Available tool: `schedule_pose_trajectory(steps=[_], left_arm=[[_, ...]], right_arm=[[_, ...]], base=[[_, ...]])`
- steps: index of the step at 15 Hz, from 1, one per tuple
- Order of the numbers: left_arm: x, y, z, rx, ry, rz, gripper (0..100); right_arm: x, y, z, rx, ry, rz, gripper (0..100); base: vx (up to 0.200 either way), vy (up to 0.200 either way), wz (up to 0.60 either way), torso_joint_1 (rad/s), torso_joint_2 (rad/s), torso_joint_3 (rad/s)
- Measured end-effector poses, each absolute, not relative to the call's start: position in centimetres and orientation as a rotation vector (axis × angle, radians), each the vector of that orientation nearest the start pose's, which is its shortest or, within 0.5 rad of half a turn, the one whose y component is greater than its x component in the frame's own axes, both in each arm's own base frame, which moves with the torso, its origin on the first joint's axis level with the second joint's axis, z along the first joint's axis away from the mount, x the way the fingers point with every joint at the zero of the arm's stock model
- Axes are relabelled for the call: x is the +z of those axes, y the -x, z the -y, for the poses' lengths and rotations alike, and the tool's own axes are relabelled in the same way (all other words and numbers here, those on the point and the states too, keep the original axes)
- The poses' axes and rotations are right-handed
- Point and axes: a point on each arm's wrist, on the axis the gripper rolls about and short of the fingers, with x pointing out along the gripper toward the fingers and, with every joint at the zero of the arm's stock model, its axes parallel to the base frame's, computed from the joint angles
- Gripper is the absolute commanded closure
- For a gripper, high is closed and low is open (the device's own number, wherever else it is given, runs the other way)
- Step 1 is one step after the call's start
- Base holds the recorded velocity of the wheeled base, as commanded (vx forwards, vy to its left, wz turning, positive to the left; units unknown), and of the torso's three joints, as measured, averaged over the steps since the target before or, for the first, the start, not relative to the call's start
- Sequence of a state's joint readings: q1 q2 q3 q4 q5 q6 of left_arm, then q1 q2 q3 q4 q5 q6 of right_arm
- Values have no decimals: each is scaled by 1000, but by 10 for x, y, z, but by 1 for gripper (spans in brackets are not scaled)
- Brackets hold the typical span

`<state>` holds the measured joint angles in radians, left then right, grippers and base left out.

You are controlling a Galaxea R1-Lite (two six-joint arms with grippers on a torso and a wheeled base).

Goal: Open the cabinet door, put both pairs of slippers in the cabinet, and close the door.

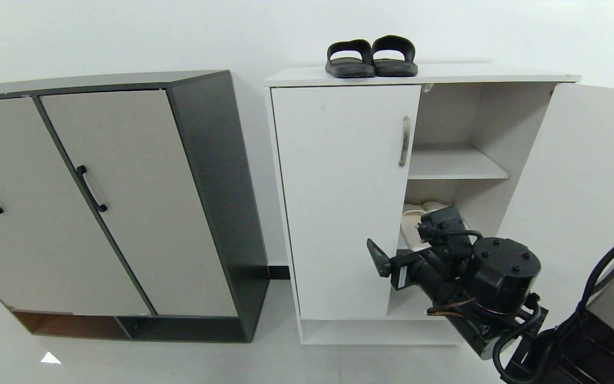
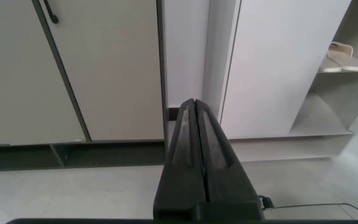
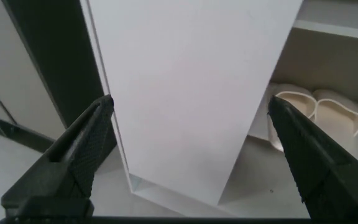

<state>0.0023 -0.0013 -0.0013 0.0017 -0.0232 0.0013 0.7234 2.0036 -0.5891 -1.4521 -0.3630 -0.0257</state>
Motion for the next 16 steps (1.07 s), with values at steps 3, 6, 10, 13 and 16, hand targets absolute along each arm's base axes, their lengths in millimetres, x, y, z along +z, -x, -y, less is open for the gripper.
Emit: schedule_pose_trajectory(steps=[3,6,10,13,16], left_arm=[[76,23,1,-20,-1,3,100],[76,23,1,-20,-1,1,100],[76,23,1,-20,0,2,100],[76,23,1,-19,0,2,100],[76,23,1,-21,0,1,100]], right_arm=[[114,-252,-212,361,10,33,0],[112,-253,-212,357,15,25,0],[112,-253,-212,358,14,27,0],[112,-253,-211,356,13,28,0],[112,-254,-210,350,12,29,0]], base=[[0,0,0,167,-120,-110],[0,0,0,232,-403,-258],[0,0,0,198,-592,-209],[0,0,0,105,-492,-237],[0,0,0,346,-484,-240]])
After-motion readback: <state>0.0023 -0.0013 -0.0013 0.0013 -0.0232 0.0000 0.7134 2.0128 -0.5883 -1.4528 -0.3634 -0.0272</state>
